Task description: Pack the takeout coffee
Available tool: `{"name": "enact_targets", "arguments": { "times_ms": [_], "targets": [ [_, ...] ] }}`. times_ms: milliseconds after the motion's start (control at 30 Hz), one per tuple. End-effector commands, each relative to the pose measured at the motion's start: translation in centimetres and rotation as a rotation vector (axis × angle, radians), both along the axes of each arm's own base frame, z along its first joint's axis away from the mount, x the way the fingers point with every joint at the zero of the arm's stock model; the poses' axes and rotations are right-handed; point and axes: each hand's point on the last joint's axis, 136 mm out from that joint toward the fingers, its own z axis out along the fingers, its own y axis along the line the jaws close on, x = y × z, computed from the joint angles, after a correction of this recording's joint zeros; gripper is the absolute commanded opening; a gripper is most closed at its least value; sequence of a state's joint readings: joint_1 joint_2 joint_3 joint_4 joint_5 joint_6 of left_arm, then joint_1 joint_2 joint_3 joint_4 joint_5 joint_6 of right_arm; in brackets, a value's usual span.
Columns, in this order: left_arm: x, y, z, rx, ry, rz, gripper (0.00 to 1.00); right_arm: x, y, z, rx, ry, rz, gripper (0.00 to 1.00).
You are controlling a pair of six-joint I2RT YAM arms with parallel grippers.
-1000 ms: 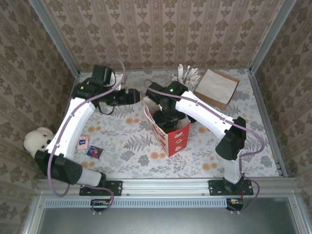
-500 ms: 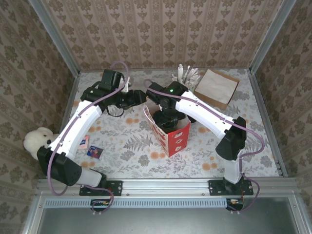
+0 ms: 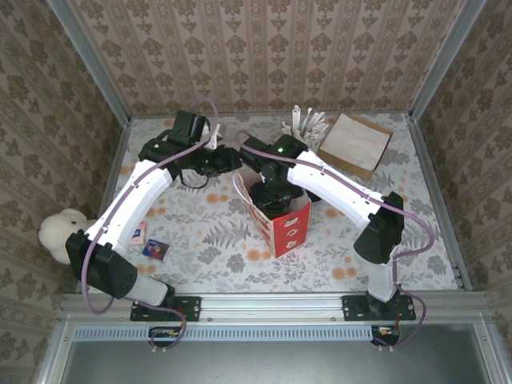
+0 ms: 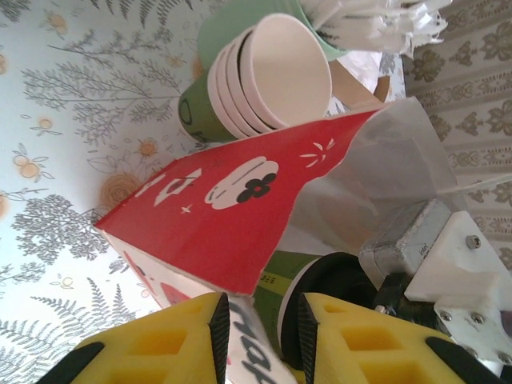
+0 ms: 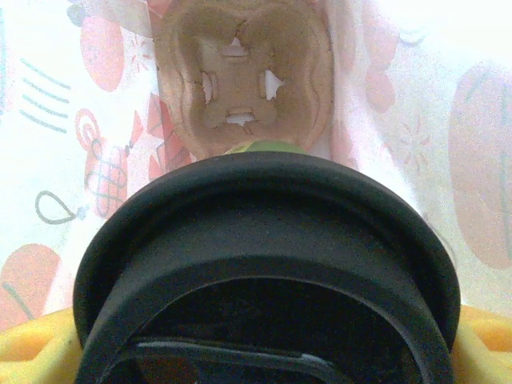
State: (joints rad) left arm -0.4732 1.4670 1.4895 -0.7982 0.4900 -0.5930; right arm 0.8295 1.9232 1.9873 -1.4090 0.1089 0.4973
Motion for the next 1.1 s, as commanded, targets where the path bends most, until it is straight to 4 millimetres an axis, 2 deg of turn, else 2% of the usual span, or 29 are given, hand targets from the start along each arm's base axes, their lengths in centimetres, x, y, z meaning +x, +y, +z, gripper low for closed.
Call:
{"name": "enact_targets", "arguments": {
  "times_ms": [0,167,333,600,733,767,900,1067],
  "targets": [
    [0.3,-1.1,0.8,-0.022,-0.024,-0.057,0.31,-0.1,-0.1,1.0,0.02,-0.032,-0.024,0.54],
    [1.0,-1.8,0.7,-0.023,-0.027,-0.082,0.27,0.0,0.2,1.1,0.041,-0.036,-0.053,0.53],
    [1.6,-2.1,0.8,-0.009,-0.04,-0.1,0.28,-0.1,0.3,1.1,0.045,-0.021,-0.065,0.53],
    [2.5,-1.3,0.5,0.059,-0.124,-0.131,0.45,-0.7,-0.8,0.7,-0.033,0.021,-0.11,0.53],
    [3.5,-1.4,1.1,0.074,-0.212,-0.179,0.54,-0.7,-0.1,-0.3,-0.031,0.047,-0.116,0.53],
    [4.2,-0.7,1.6,0.067,-0.255,-0.183,0.57,-0.8,0.1,-0.6,-0.028,0.054,-0.113,0.53],
    [4.5,-1.4,3.2,0.041,-0.41,-0.329,0.65,-0.9,-0.1,-1.1,-0.037,0.06,-0.117,0.53],
    [4.6,-3.0,3.5,-0.001,-0.504,-0.519,0.66,-1.2,-0.1,-1.7,-0.023,0.065,-0.13,0.53]
  ]
}}
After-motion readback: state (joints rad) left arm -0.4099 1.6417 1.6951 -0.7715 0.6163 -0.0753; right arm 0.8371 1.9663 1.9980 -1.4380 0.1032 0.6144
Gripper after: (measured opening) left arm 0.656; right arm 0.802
